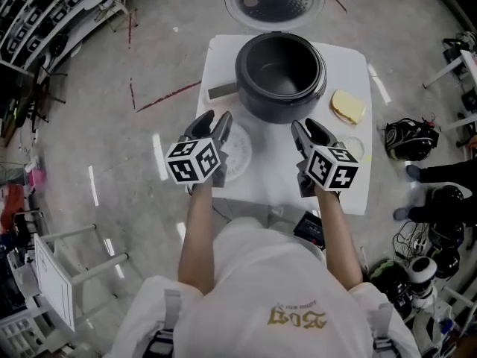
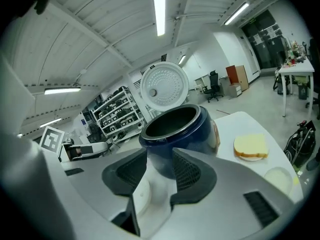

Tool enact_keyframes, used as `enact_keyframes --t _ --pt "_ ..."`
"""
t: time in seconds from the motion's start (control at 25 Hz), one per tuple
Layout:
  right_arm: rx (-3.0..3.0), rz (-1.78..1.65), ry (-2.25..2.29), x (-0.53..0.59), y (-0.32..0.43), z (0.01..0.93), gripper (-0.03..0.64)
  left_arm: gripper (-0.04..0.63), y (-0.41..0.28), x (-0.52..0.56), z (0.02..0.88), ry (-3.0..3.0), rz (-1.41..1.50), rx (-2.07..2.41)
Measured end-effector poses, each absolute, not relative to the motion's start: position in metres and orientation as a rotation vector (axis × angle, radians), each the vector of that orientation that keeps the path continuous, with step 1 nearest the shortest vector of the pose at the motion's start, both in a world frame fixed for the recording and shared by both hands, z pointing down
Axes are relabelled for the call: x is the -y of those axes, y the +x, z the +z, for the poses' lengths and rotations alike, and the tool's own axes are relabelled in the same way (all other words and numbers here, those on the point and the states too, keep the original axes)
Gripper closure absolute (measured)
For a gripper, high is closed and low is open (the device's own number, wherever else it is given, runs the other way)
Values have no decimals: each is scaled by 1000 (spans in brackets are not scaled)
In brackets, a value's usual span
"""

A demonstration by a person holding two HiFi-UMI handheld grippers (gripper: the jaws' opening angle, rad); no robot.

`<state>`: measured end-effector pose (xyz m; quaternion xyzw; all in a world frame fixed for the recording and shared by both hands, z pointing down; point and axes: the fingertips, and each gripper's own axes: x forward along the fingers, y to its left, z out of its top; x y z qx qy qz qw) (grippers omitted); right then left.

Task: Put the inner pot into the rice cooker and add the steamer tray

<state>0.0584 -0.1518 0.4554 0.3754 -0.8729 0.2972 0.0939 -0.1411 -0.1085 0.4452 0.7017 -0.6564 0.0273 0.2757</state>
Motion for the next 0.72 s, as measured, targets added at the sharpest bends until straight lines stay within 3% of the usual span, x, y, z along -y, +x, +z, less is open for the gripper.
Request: enact_keyframes --t 0.72 --pt "2378 1000 799 91 -18 570 459 393 -224 7 559 1546 245 1818"
